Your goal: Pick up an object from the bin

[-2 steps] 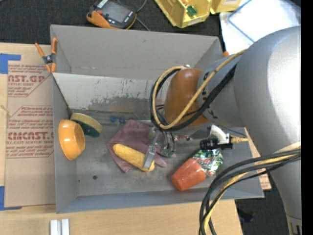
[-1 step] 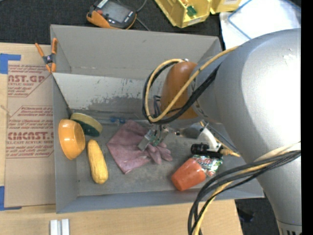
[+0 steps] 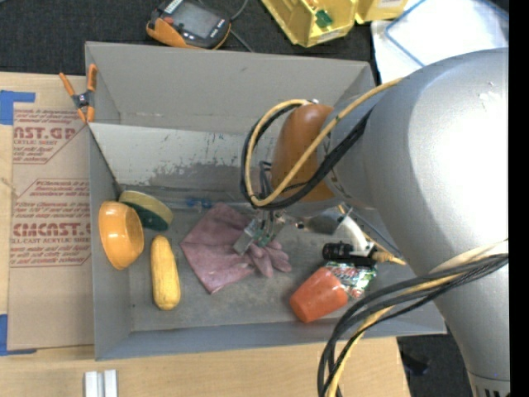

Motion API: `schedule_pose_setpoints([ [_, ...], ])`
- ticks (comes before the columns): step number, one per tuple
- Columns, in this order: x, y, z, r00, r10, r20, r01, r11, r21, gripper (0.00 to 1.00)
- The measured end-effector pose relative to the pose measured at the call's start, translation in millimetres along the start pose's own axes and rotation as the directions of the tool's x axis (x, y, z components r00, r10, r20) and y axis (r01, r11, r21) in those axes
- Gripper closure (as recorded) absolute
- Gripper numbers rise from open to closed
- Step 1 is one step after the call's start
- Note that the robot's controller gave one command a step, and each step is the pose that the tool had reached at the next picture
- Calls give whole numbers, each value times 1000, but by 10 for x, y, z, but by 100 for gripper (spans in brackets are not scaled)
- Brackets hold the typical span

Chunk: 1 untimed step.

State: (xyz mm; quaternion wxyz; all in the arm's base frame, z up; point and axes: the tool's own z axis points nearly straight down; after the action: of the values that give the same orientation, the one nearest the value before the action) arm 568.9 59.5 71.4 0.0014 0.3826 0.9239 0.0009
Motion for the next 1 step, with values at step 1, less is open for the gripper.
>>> schedule_pose_setpoints([
  [1, 0, 0, -21, 1000, -1, 0, 1, 1000, 0, 100],
])
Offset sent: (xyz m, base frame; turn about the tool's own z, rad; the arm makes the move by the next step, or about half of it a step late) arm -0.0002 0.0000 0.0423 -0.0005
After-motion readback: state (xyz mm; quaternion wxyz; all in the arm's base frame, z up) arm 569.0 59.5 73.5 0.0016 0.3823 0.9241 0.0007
